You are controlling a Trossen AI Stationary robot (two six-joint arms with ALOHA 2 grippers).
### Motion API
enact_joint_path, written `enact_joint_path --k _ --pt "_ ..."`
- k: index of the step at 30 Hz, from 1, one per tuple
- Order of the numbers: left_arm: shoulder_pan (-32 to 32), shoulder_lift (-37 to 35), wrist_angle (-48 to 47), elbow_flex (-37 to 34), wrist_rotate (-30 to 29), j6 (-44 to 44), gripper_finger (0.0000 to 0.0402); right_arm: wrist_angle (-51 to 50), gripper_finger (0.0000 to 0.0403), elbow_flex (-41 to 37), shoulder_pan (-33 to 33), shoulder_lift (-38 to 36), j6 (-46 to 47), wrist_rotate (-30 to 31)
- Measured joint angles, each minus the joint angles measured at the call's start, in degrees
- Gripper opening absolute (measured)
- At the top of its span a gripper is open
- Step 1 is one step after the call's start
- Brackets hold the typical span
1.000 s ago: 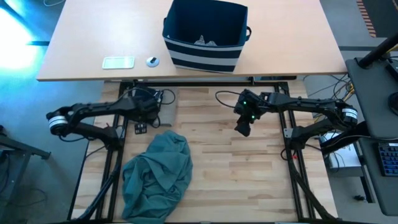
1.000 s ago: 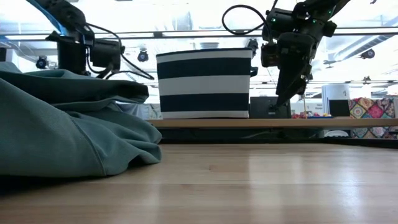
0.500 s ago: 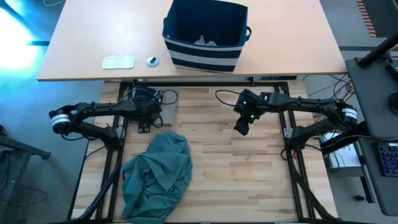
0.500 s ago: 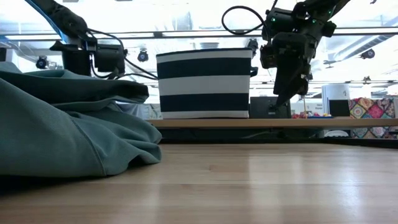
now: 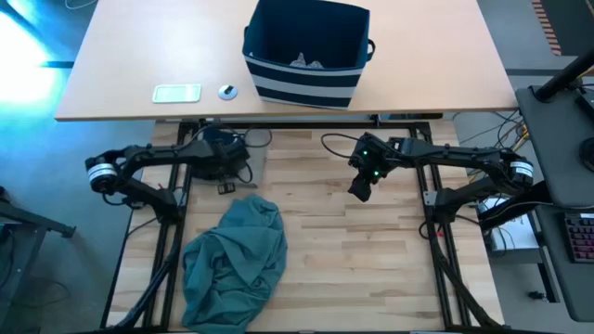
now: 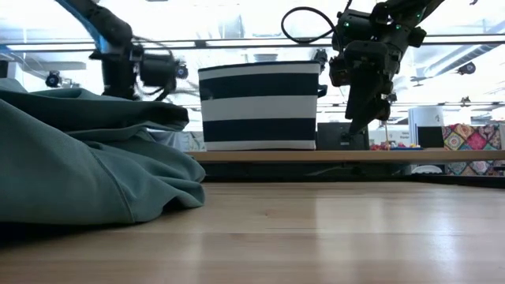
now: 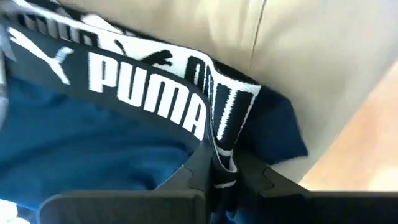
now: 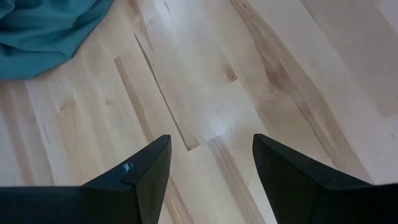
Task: Fold Laundry from Bin
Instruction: Stack the folded black underwear on the folded brown shorts
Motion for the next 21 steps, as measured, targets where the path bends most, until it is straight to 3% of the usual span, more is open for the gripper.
enact_joint_path --k 7,13,18,21 --pt "-0.1 -0.3 -1.1 11.3 4.6 -4.7 0.0004 0.0 0.0219 0.0 0.0 0.0 -0.2 0.0" --pt "-0.2 0.2 0.2 10.5 6.3 -8.5 0.0008 0.2 0.0219 0.0 0.0 0.0 -1.1 0.0" --pt "-0.2 3.3 2.9 7.6 14.2 -14.3 0.005 0.2 0.0219 0.0 0.0 0.0 -2.7 -0.1" --pt "-0.3 4.9 3.3 8.7 15.1 -19.6 0.0093 0.3 0.0219 0.0 0.0 0.0 -3.4 -0.2"
